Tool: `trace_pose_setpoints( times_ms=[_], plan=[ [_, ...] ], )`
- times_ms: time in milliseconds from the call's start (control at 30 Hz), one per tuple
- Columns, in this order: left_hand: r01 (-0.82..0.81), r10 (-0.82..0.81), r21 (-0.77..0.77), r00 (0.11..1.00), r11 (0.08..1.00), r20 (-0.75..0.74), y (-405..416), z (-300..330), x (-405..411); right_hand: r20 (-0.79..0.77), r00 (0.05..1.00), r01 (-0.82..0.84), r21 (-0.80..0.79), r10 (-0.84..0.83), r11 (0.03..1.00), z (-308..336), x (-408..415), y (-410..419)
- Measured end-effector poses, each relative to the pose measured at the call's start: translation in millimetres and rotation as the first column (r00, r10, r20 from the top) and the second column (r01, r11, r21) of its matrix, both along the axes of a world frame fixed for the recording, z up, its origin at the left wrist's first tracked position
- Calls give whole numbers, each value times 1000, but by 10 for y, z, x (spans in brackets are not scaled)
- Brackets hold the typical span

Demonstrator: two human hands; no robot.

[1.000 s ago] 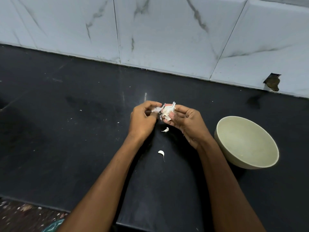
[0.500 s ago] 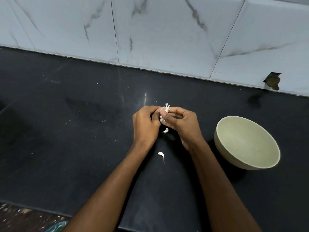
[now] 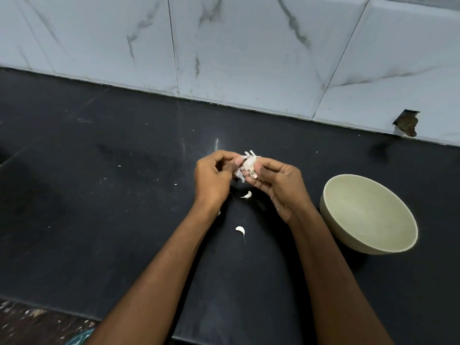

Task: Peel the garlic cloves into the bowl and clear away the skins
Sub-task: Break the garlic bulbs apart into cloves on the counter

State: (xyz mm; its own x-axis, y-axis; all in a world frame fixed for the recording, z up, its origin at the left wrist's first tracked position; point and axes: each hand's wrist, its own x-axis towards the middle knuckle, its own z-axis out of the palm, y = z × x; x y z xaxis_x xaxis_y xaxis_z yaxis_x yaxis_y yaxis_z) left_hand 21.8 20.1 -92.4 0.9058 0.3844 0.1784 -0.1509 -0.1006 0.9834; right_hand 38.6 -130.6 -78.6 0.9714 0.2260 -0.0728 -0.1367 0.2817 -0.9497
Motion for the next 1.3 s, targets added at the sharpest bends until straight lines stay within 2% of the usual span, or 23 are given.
trace_pose_setpoints(
  times_ms=[100,167,233,333,400,467,600,700,800,867,1000,1033,1100,1200,1233,1300],
  plan=[
    [90,-89,52,996,995,-28,101,33,-35,18,1000,-19,-39,20,999,25,13,-50],
    [118,-117,5,990,993,-80,130,52,-67,54,997,-50,-79,54,996,30,27,-87],
    [105,-105,-3,994,994,-41,157,63,-61,94,989,-97,-142,111,985,27,36,-119],
    [228,-227,-15,973,974,27,186,98,-45,133,974,-146,-257,184,955,3,41,-136],
    [277,-278,51,960,959,16,185,89,-35,126,973,-150,-298,194,943,-12,49,-139],
    [259,-260,114,966,959,-6,169,53,-19,103,975,-155,-321,197,934,-12,51,-135],
    [187,-185,95,982,978,-35,153,20,39,87,980,-135,-370,179,919,-29,44,-93],
    [156,-153,105,988,982,-36,127,21,54,136,987,-27,-413,91,910,-26,45,-45],
    [145,-139,221,989,965,-42,123,10,35,187,982,83,-444,1,892,-24,71,-72],
    [165,-150,329,986,930,-70,149,7,30,251,968,162,-538,-26,827,-16,74,-95],
    [224,-193,509,975,831,-113,165,-1,27,420,907,367,-777,-13,511,-21,77,-108],
    [231,-198,541,973,808,-120,157,3,21,435,900,386,-787,-12,482,-3,69,-117],
    [238,-201,590,971,772,-129,160,11,9,426,904,380,-754,-41,536,62,38,-131],
    [237,-215,640,970,731,-114,193,29,-5,337,935,310,-638,-106,705,214,-36,-102],
    [242,-225,641,968,728,-110,193,35,-11,317,943,289,-635,-99,716,243,-54,-90],
    [252,-239,625,965,739,-106,198,37,-13,345,937,300,-715,-55,631,228,-84,-58]
  ],
)
